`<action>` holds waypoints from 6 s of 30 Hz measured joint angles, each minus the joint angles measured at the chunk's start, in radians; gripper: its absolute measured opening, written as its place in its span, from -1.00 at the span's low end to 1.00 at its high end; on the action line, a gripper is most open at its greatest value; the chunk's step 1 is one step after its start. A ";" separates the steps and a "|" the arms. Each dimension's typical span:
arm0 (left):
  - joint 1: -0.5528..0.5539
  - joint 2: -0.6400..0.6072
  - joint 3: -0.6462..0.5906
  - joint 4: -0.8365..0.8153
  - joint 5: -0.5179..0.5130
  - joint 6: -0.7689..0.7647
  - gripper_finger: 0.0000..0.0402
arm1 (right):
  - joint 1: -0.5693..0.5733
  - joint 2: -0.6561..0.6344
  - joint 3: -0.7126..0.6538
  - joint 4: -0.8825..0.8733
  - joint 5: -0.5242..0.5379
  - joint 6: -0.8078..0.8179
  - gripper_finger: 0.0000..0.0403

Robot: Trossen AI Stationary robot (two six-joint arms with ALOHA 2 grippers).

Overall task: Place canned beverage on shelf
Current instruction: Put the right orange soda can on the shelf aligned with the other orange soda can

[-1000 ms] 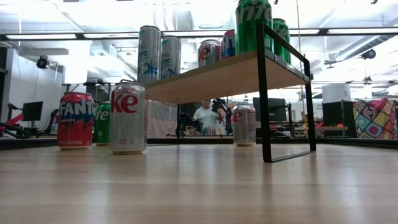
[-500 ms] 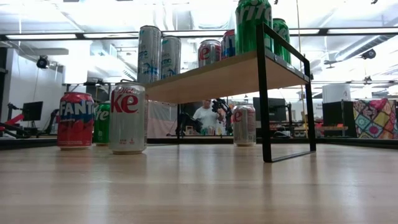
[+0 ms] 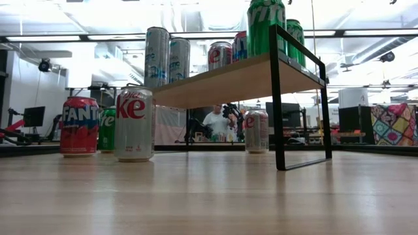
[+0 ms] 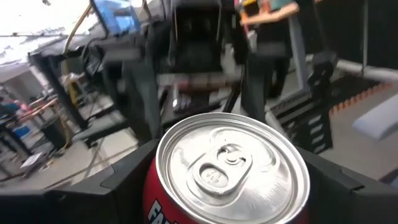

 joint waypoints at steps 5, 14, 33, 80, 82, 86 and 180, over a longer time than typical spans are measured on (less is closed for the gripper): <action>0.083 -0.038 -0.002 -0.104 0.001 0.012 0.39 | -0.001 -0.051 0.092 -0.169 -0.002 0.035 0.83; 0.258 0.008 -0.003 -0.118 0.139 -0.010 0.39 | -0.003 -0.175 0.091 -0.253 -0.003 0.053 0.83; 0.390 0.139 -0.003 -0.061 0.223 -0.139 0.39 | -0.011 -0.208 0.060 -0.330 -0.001 0.111 0.83; 0.391 0.133 -0.155 0.132 0.184 -0.297 0.49 | -0.010 -0.206 0.047 -0.337 0.000 0.136 0.83; 0.391 0.128 -0.155 0.126 0.185 -0.297 0.50 | -0.010 -0.206 0.047 -0.337 0.000 0.136 0.83; 0.391 0.116 -0.145 0.097 0.185 -0.288 0.52 | -0.010 -0.206 0.047 -0.337 0.000 0.136 0.83; 0.158 -0.087 -0.459 0.308 -0.147 -0.276 -1.00 | -0.542 0.014 0.074 -0.334 -0.473 0.028 -0.96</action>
